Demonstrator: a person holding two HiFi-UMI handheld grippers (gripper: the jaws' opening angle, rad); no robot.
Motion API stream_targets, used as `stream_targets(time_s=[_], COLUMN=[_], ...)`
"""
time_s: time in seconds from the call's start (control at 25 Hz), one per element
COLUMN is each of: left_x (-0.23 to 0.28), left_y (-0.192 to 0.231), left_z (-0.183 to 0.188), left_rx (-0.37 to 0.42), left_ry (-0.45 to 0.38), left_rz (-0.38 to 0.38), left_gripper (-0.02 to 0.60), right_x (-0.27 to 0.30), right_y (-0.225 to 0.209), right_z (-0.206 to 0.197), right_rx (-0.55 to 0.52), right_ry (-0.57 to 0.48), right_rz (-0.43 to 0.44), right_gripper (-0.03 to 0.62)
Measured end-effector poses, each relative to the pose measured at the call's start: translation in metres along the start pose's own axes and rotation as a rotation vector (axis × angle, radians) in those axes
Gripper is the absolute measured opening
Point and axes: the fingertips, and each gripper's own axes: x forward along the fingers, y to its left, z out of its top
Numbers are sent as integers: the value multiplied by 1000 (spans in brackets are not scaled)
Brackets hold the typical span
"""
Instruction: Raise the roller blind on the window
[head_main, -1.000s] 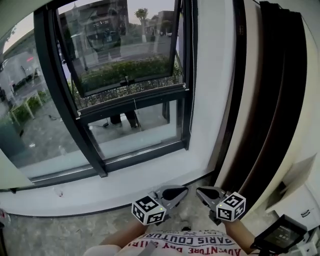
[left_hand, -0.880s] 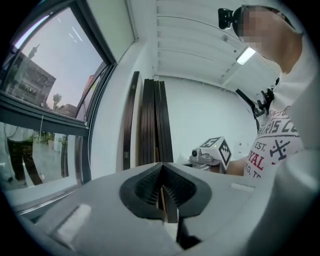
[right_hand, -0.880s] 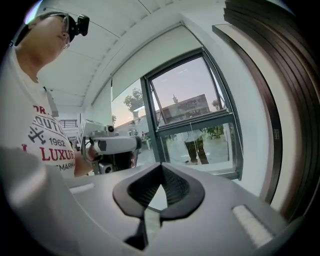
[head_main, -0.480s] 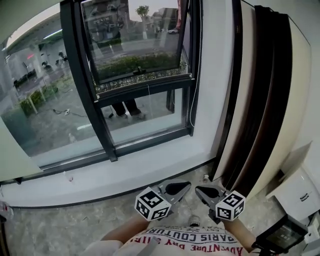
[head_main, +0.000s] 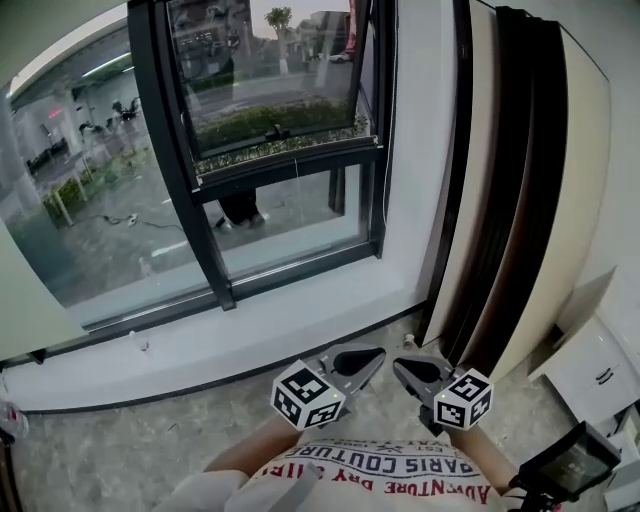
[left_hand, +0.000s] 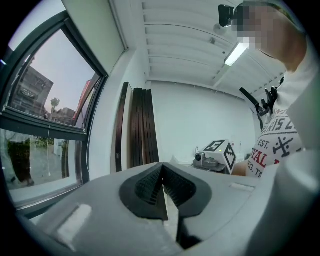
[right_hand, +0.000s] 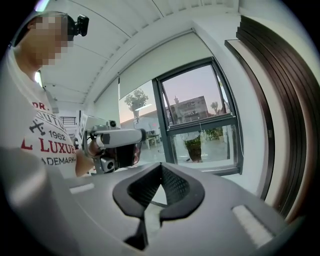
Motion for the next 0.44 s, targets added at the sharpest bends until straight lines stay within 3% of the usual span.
stream_targets(time_s=[0.44], left_x=[-10], left_y=[-25], left_z=[8], left_rx=[24], left_ry=[11], left_rz=[-23], left_gripper=[2], right_x=[-12], right_y=[19], right_z=[11], right_rx=[-27], right_ry=[-15], right_rz=[-7], right_gripper=[2])
